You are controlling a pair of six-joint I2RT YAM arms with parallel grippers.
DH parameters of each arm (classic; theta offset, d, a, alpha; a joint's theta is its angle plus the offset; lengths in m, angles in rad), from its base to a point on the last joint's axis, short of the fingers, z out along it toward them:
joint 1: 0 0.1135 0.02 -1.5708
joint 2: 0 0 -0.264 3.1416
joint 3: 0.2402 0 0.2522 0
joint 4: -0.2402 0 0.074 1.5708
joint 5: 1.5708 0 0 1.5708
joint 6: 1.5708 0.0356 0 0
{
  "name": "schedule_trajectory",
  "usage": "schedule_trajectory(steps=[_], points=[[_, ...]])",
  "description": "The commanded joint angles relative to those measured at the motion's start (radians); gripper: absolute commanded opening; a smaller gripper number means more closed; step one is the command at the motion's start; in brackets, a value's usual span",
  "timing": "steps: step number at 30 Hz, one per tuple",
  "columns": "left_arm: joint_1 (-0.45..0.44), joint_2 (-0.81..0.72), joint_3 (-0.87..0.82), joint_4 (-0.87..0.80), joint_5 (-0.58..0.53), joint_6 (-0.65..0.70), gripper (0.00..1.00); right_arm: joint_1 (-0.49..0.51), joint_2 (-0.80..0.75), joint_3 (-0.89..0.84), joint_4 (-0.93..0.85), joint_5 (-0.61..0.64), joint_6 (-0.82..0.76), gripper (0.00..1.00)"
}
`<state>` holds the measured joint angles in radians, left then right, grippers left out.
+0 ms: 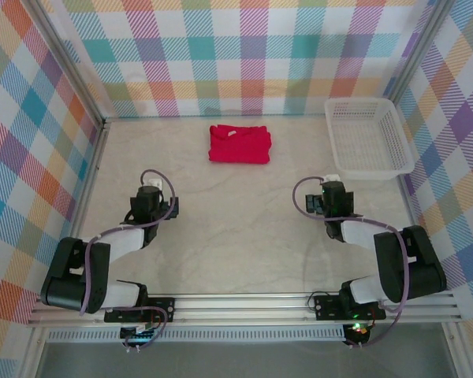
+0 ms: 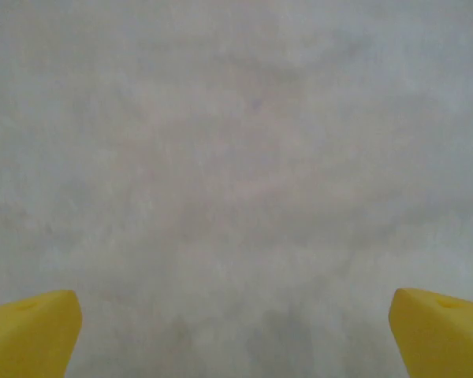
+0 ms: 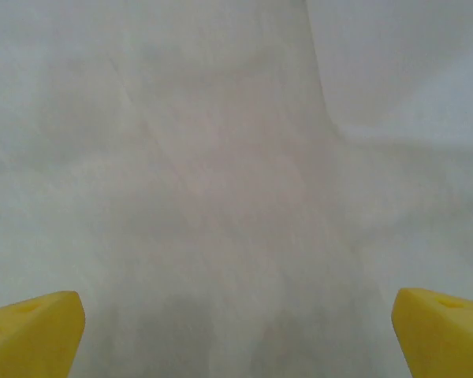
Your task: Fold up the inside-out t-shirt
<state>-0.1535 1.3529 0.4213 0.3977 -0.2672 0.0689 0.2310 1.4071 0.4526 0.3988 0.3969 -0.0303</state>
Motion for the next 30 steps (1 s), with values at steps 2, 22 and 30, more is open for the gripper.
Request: schedule_trajectory(steps=[2, 22, 30], points=[[0.048, 0.030, -0.026, 0.287, 0.078, -0.024, 1.00, -0.009, 0.083, -0.008, 0.367, -0.092, -0.136, 1.00], [0.069, 0.210, -0.002, 0.414, 0.144, -0.033, 1.00, -0.157, 0.125, -0.094, 0.531, -0.283, 0.006, 1.00], [0.075, 0.211, 0.001, 0.405, 0.160, -0.034, 1.00, -0.160, 0.124, -0.091, 0.524, -0.291, 0.007, 1.00]])
